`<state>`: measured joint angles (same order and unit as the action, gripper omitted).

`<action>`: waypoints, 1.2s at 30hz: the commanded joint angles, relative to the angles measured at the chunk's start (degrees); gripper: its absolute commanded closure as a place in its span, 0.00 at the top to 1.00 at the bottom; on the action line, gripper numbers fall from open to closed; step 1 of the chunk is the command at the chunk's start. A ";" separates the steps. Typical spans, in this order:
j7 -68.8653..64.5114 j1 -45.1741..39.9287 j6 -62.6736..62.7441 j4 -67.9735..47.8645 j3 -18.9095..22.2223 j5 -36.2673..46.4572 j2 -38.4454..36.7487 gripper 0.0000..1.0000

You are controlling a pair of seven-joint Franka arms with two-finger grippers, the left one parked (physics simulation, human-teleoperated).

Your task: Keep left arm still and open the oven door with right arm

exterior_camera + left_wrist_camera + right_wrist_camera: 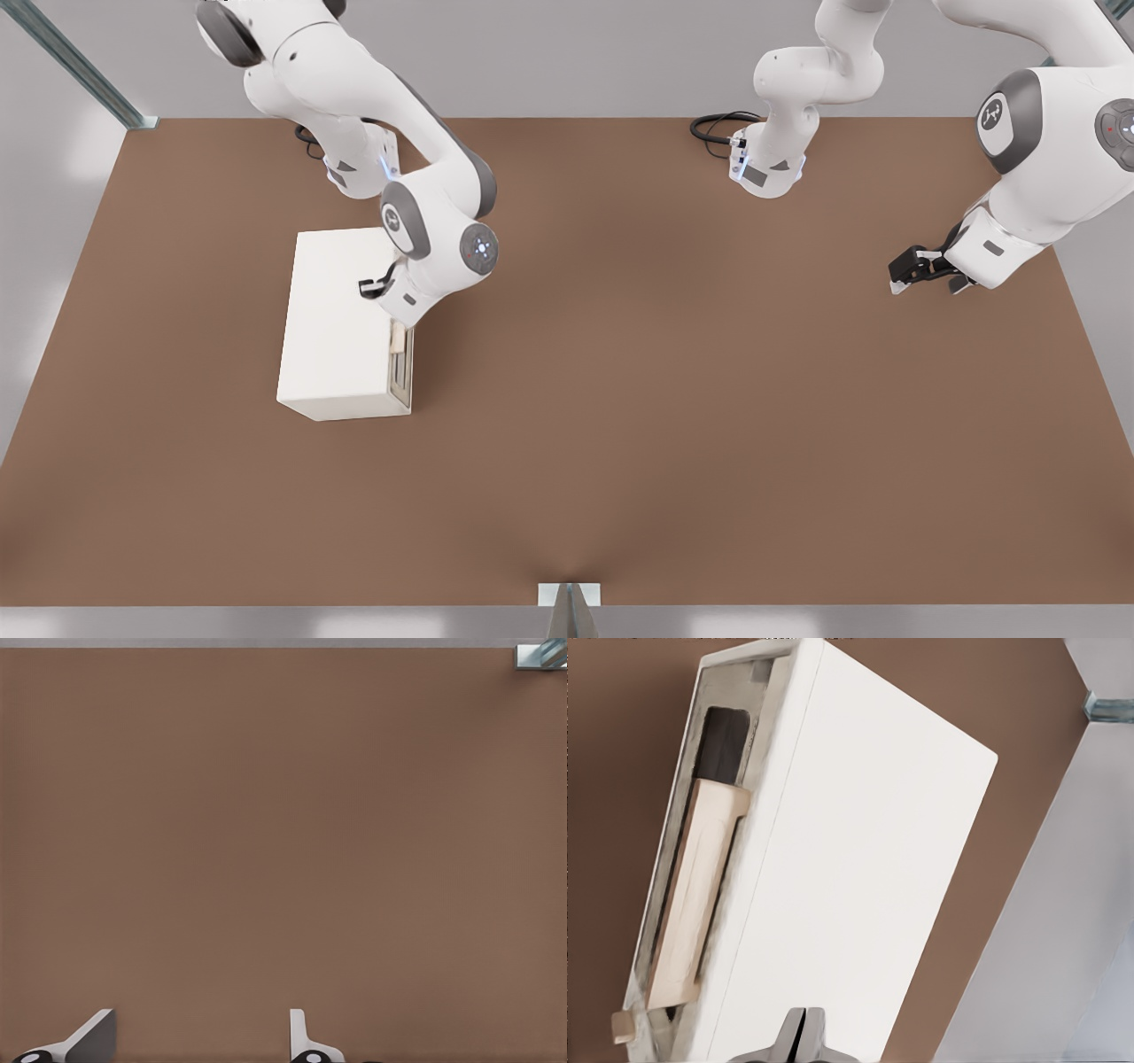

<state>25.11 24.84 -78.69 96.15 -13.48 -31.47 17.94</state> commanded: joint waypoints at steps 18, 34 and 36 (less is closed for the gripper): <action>48.89 3.63 -0.58 0.80 -0.14 -5.79 9.57 0.00; 49.77 3.90 -2.34 0.53 -0.14 -5.62 11.24 0.00; 51.09 4.25 -2.34 -0.17 -0.23 -5.18 11.85 0.00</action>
<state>67.45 29.34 -80.46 95.57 -13.65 -36.79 29.90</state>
